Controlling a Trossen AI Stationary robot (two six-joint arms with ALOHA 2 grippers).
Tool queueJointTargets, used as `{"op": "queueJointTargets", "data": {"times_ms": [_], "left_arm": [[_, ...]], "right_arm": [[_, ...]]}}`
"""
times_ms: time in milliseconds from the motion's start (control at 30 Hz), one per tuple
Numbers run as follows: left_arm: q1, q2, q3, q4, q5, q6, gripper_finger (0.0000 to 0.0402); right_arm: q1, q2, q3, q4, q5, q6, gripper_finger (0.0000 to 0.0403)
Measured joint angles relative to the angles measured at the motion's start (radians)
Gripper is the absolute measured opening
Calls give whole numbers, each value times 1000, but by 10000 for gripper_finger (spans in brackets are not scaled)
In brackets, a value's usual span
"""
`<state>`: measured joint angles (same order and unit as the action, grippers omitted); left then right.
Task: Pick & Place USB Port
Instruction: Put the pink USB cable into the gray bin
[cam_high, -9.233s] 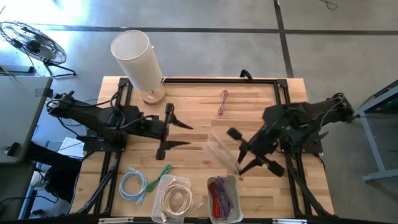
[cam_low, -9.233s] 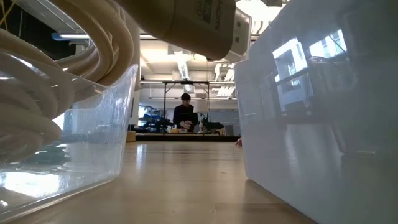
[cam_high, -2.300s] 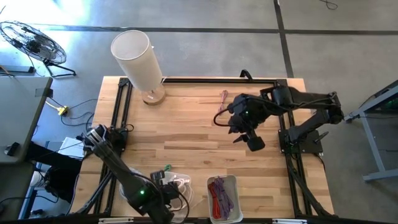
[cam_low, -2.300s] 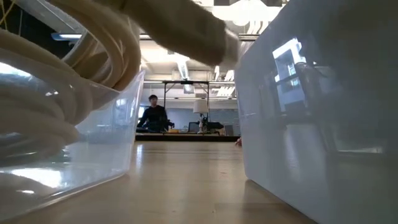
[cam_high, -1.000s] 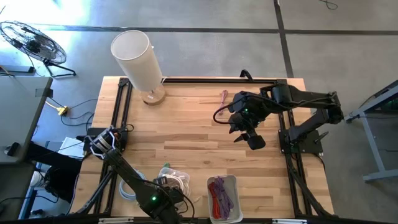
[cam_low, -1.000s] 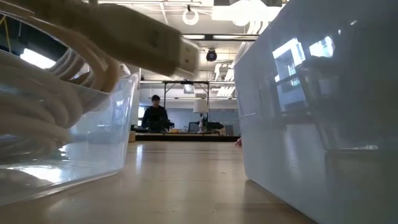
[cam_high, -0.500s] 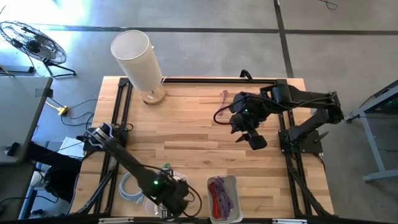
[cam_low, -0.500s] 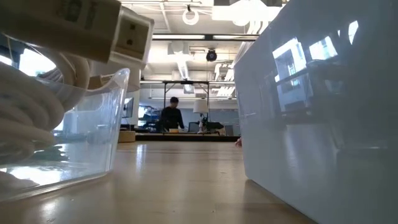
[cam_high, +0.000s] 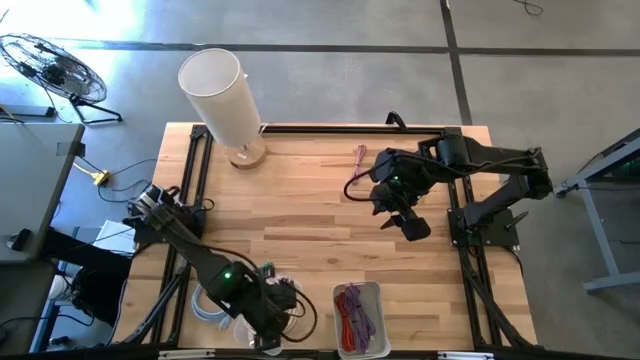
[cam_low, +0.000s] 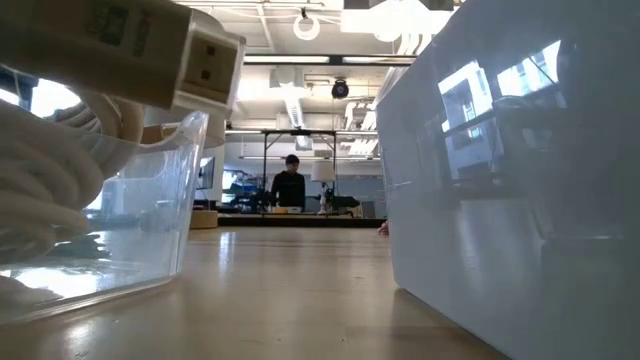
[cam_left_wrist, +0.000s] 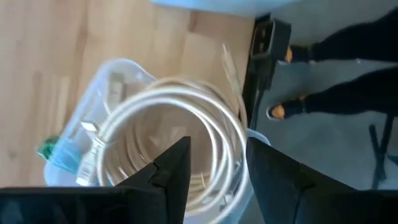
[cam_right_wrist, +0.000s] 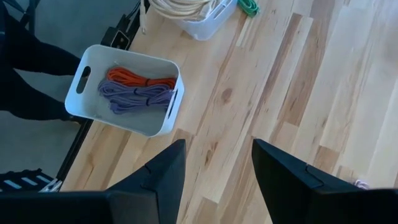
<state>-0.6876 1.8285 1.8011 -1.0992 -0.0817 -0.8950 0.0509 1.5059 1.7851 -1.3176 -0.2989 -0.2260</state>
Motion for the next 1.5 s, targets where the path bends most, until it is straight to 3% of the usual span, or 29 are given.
{"op": "queueJointTargets", "data": {"times_ms": [167,300,467,600,700,933,1133,1300,1500], "left_arm": [[0,-51,0,1,-160,20,151],[0,-112,0,-3,-439,71,151],[0,-176,2,-2,-861,136,151],[1,-178,2,-5,-1052,169,151],[3,-175,2,-20,-1078,225,151],[22,-160,0,-12,-927,235,151],[18,-177,0,12,-1112,256,151],[20,-218,1,-76,-1128,266,151],[20,-273,1,-176,-1110,262,151]], "right_arm": [[0,0,0,-37,0,-6,176],[0,0,0,-97,38,-10,176],[0,0,0,-191,250,27,176],[-1,0,0,-218,437,82,176],[-1,0,0,-219,534,144,176],[-1,0,0,-198,589,323,176],[-7,0,0,-18,615,484,176],[-72,5,0,104,623,669,176],[-186,65,1,111,587,825,176]]}}
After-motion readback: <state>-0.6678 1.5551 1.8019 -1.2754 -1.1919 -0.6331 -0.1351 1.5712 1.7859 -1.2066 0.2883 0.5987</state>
